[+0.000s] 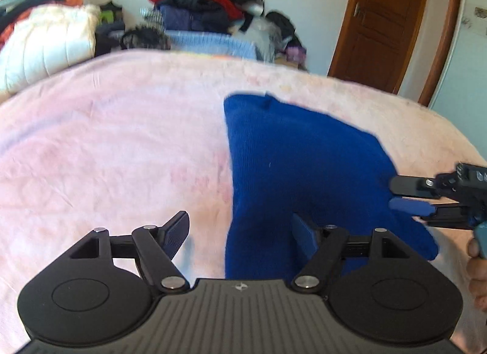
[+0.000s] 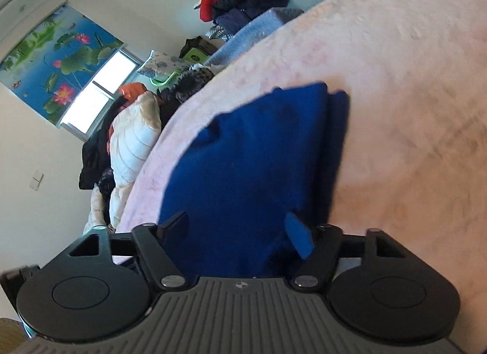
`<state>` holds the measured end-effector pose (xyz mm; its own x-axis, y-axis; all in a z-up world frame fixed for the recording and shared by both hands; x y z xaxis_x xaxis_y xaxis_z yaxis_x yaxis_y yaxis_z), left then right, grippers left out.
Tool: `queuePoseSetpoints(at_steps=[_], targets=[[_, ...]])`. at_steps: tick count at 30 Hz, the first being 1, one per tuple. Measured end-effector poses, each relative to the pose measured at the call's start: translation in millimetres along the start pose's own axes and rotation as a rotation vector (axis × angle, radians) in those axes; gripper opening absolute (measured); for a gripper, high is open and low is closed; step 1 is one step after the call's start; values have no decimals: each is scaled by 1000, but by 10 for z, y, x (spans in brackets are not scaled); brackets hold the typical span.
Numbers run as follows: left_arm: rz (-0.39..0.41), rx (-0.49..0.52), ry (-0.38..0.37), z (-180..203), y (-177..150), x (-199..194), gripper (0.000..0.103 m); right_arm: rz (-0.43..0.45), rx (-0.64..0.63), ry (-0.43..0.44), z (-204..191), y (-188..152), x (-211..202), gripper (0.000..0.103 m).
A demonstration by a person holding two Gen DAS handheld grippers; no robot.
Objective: Fold small clothes
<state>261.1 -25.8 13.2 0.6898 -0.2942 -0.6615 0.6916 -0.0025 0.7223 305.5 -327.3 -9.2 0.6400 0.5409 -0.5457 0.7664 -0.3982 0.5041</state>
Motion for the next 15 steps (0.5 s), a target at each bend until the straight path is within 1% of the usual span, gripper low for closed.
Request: queuePoseSetpoints(at_steps=[1, 2, 4, 6, 7, 9, 10, 12, 14, 15], targets=[[-24, -6, 11, 0, -19, 51, 74, 20, 0, -4, 37, -33, -48, 52], [-33, -14, 18, -8, -39, 69, 74, 23, 33, 3, 59, -28, -91, 53], [-22, -24, 18, -36, -81, 16, 74, 28, 116, 19, 87, 4, -212, 72], [-26, -32, 14, -48, -102, -25, 74, 65, 122, 14, 78, 23, -350, 75], [-31, -37, 12, -60, -105, -30, 74, 81, 112, 2, 82, 31, -405, 75], [-44, -48, 1, -81, -81, -39, 74, 86, 110, -22, 132, 41, -473, 75], [-48, -53, -5, -89, -77, -41, 74, 73, 123, -40, 172, 43, -480, 75], [-60, -69, -24, -98, -61, -31, 74, 9, 144, -74, 264, -2, -451, 75], [-69, -77, -42, -92, -52, -16, 74, -92, 140, -76, 300, -99, -361, 79], [-71, -72, -43, -79, -51, -8, 74, -91, 103, -59, 272, -147, -370, 83]])
Point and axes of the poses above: each gripper's, at about its wrist camera, not at the fingertips, and x roughly the way its jaws point, z to its right, y to its top, the point moved 1 cm from there along x, roughly the way its jaws point, and after that the axes turned 6 degrees about -y, right-handed, at the moved point
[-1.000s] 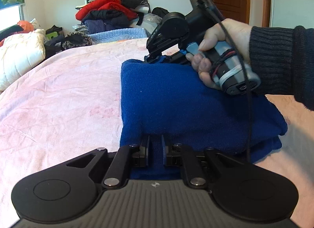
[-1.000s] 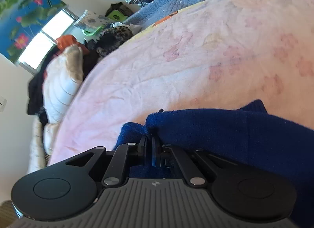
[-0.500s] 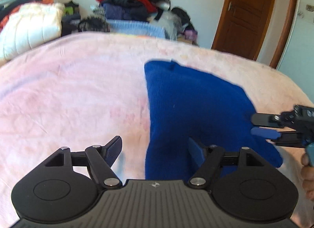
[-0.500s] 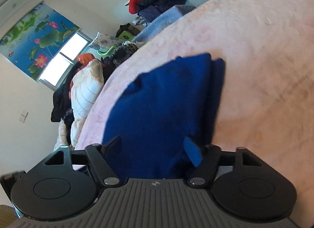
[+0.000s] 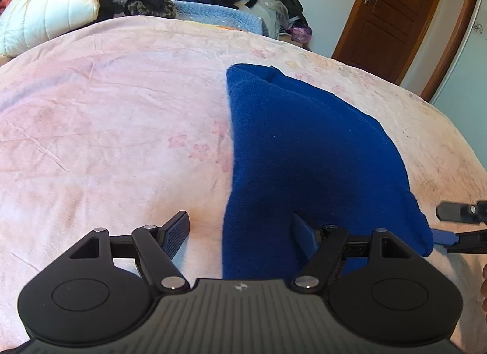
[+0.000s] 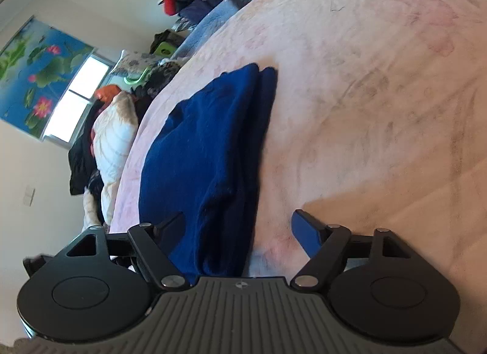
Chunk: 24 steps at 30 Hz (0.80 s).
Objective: Fold small clothes
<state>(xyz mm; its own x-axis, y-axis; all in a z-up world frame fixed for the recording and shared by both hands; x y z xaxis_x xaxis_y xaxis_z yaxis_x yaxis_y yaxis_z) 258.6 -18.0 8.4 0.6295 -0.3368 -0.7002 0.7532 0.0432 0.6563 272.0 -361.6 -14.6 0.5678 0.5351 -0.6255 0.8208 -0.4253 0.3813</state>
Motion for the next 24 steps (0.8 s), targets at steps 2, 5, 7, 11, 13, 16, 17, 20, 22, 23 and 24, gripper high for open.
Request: queuePoseSetpoints(at_steps=[2, 5, 7, 11, 13, 16, 17, 20, 22, 23, 24], targets=[[-4, 13, 1, 34, -2, 22, 74, -43, -31, 24, -43, -66, 7, 86], [-16, 16, -28, 64, -6, 41, 74, -148, -2, 109, -84, -128, 50, 94], [-25, 13, -54, 71, -2, 45, 74, -193, -21, 137, -144, -184, 73, 97], [-38, -2, -77, 64, 17, 69, 77, -206, -13, 159, -213, -200, 79, 99], [-47, -24, -99, 53, 35, 79, 79, -212, 3, 174, -224, -195, 107, 99], [-87, -140, -220, -46, 84, 92, 82, -213, 1, 176, -280, -204, 146, 99], [-104, -191, -273, -96, 103, 99, 84, -213, 4, 181, -279, -201, 150, 99], [-145, -310, -377, -255, 134, 158, 84, -215, 20, 186, -259, -187, 144, 99], [-159, -359, -420, -358, 135, 194, 84, -212, 43, 193, -220, -171, 133, 97], [-165, -378, -439, -398, 136, 203, 84, -212, 52, 194, -198, -167, 124, 96], [-171, -398, -456, -436, 132, 207, 84, -211, 61, 194, -177, -163, 118, 93]])
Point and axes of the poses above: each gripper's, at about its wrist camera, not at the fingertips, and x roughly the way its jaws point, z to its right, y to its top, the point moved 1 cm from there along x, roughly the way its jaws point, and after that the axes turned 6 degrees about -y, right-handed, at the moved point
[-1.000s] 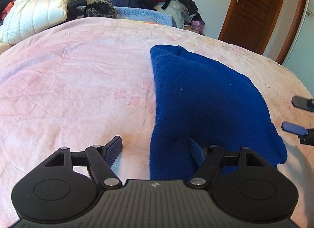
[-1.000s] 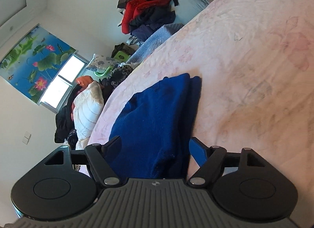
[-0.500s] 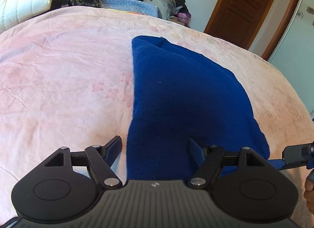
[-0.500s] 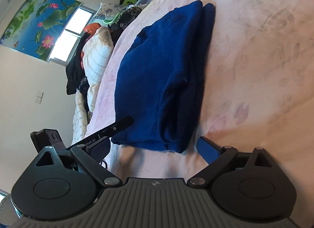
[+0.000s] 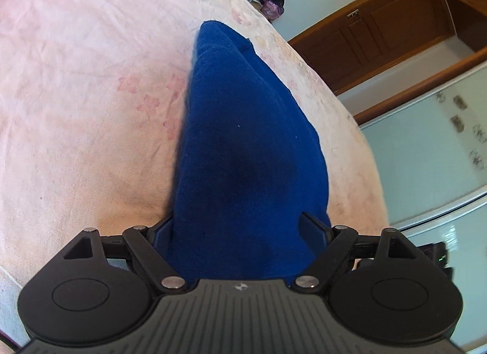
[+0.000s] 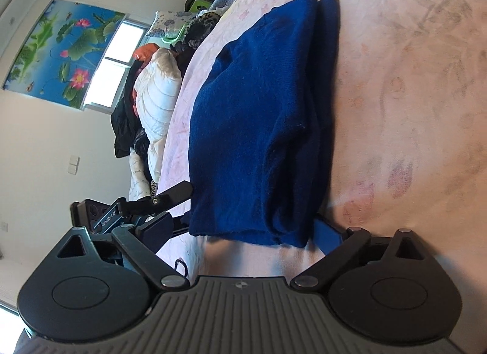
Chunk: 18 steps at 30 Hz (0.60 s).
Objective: Fold small clothes
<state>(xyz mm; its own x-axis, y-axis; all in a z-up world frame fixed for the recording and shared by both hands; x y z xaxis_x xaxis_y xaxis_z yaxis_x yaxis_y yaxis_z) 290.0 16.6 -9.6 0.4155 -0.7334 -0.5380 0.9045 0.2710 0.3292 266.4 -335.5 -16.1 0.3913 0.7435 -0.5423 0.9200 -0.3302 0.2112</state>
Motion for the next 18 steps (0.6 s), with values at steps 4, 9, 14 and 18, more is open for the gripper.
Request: queuePoseSetpoints(at_steps=[4, 9, 14, 18], targets=[[-26, -32, -40, -66, 8, -8, 84, 7, 53, 10, 94, 34, -43, 83], [-48, -59, -70, -121, 33, -44, 84, 38, 93, -19, 166, 90, -149, 79], [-55, -56, -80, -153, 23, -64, 84, 90, -13, -194, 61, 135, -273, 82], [-52, -55, -77, -130, 24, -39, 84, -13, -93, -173, -100, 125, -54, 98]])
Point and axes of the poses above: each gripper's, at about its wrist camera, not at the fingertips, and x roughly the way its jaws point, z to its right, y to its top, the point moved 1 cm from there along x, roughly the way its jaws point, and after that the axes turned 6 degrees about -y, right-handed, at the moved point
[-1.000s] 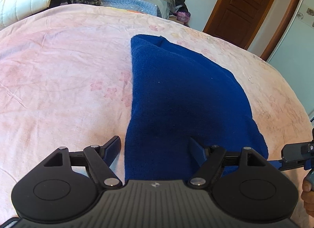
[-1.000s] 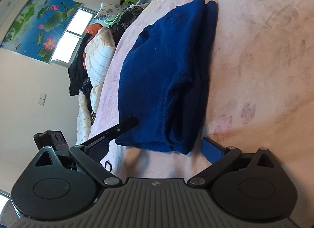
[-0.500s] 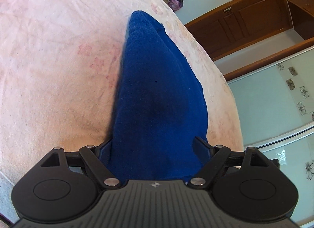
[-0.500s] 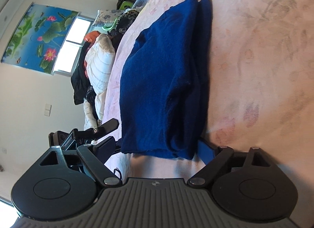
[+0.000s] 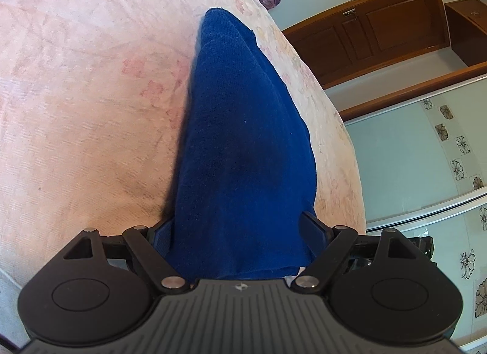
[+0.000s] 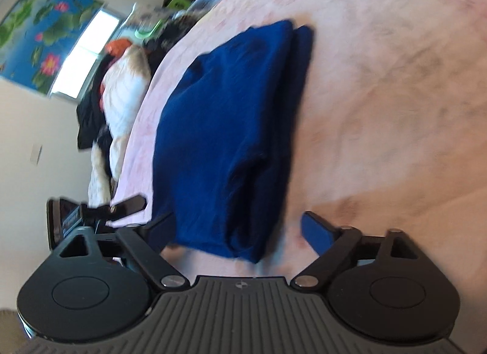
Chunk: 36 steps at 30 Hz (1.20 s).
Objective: Fold small clothes
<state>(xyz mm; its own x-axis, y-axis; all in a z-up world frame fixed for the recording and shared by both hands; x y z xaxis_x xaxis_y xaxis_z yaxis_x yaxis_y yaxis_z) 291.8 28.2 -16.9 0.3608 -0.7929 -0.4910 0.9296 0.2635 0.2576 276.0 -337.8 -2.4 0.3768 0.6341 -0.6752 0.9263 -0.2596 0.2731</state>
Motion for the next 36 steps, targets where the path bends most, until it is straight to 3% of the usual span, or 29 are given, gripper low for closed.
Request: queuePoseSetpoints(at_steps=[5, 9, 11, 13, 14, 20, 24, 27, 29, 33, 36], targets=[[-5, 0, -2, 4, 8, 10, 84, -71, 73, 106, -55, 97, 214, 98], [13, 3, -8, -2, -25, 5, 85, -69, 94, 154, -84, 101, 293, 95], [18, 26, 0, 26, -55, 4, 85, -63, 98, 144, -46, 91, 270, 81], [19, 34, 11, 46, -62, 4, 84, -63, 110, 97, 18, 85, 263, 32], [18, 36, 14, 55, -65, 4, 84, -69, 113, 65, 69, 72, 255, 24], [17, 65, 37, 98, -82, 9, 81, -57, 172, 110, 223, -35, 198, 28], [21, 56, 27, 82, -85, 0, 81, -30, 136, 82, 149, -18, 114, 50], [23, 56, 29, 85, -84, 8, 82, -5, 45, -27, 40, 23, 11, 54], [26, 56, 30, 87, -87, 14, 82, -37, 15, -46, -14, 29, 41, 56], [34, 45, 20, 65, -94, 4, 82, -127, 8, 37, -130, 15, 216, 76], [35, 33, 11, 43, -91, -6, 82, -95, 52, 38, -117, 71, 237, 68]])
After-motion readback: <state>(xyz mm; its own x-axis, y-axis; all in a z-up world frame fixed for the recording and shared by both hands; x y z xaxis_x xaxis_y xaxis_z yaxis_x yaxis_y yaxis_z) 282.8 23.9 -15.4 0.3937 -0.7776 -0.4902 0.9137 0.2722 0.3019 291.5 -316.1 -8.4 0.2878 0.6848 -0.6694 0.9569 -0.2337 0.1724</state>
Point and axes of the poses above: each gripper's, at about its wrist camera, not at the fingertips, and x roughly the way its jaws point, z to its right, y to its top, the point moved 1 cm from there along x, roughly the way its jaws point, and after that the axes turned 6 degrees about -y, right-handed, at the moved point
